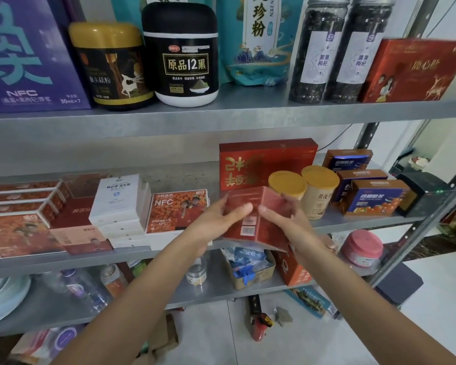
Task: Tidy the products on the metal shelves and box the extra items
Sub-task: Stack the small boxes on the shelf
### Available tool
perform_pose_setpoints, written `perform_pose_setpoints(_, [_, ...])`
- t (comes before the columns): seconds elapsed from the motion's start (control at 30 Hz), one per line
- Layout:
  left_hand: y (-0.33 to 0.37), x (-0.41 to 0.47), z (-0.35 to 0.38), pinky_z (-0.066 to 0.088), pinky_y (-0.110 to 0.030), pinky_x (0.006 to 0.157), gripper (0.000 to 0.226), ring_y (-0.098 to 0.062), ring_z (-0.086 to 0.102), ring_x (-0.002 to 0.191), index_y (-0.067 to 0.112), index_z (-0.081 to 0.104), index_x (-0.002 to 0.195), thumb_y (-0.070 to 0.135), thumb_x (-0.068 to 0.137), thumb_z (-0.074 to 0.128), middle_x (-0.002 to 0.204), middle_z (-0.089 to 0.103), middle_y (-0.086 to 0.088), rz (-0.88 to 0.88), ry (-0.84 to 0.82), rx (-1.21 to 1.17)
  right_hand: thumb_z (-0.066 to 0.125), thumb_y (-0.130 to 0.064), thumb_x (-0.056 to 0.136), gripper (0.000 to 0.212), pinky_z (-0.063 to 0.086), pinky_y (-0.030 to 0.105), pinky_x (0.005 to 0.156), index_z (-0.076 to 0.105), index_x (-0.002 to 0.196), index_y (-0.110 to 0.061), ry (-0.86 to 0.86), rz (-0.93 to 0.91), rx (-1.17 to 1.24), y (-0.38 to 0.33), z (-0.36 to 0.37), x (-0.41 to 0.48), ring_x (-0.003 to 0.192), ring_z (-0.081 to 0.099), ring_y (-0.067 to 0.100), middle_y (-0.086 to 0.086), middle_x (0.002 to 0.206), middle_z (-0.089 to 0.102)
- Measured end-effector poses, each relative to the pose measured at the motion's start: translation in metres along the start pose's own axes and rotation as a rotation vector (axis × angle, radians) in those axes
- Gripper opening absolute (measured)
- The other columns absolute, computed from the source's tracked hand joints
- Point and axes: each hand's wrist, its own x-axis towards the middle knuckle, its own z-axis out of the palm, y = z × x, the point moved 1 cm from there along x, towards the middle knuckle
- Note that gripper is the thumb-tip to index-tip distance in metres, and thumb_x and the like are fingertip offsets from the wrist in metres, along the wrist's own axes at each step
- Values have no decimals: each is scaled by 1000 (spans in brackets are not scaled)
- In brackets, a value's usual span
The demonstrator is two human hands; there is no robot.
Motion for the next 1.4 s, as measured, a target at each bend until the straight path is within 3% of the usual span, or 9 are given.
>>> perform_pose_setpoints(0.13, [-3,12,-2,49,-29,87,69,-13,65,101,30,59,114,66,57,72,109,71,5,-56,-3,-72,70,-28,87,71,44,47,105,33,146,-43,-73,-28,15,-1,-3,2,130,46,25,0,150,36])
perform_pose_setpoints(0.27, [-13,18,-12,53,-46,93,81,-26,70,100,16,63,114,56,46,81,102,75,-8,-233,-15,-402,77,-37,71,85,49,31,85,36,145,-35,-143,-24,101,-9,-10,8,110,63,17,-1,132,58])
perform_pose_setpoints(0.43, [-23,20,-12,51,-52,93,58,-28,68,103,16,61,115,47,67,72,107,74,-12,-256,-109,-582,75,-59,59,66,55,40,82,67,116,-25,-355,286,132,-13,-6,9,107,67,26,5,116,70])
perform_pose_setpoints(0.53, [-24,24,-10,52,-47,92,51,-28,67,107,12,60,121,41,80,67,112,72,-14,-231,-100,-642,80,-55,51,86,55,35,76,54,128,-26,-241,220,128,-17,-2,9,111,62,24,4,122,66])
perform_pose_setpoints(0.73, [-2,33,-9,52,-35,91,81,-15,62,107,30,42,136,66,68,66,125,62,3,32,18,-217,81,-59,40,103,56,42,87,38,130,-34,42,-226,-254,-19,21,5,113,55,19,0,126,49])
perform_pose_setpoints(1.0, [-4,48,-37,55,-42,91,74,-18,62,109,25,47,128,38,64,82,119,63,1,109,26,-172,89,-15,65,69,59,48,78,53,119,-39,-21,-385,-276,-14,18,22,111,58,26,1,124,53])
perform_pose_setpoints(1.13, [-13,59,-48,57,-40,89,96,-18,55,121,30,33,147,14,68,86,132,56,2,171,-64,-163,91,-15,60,94,44,46,106,44,134,-47,-234,-394,-450,-19,9,41,137,40,22,-15,139,48])
perform_pose_setpoints(1.23, [-16,63,-52,54,-39,96,119,-18,48,130,34,19,154,28,59,90,143,48,1,209,-104,-92,91,-13,57,93,35,35,113,46,124,-60,-309,-374,-561,-22,9,56,141,24,5,-41,135,36])
perform_pose_setpoints(1.4, [-42,81,-80,21,-38,116,85,-21,20,148,28,14,156,58,87,54,162,17,1,254,7,614,87,-10,65,92,34,21,101,37,122,-61,-161,-469,-737,2,15,80,138,26,8,-9,155,24])
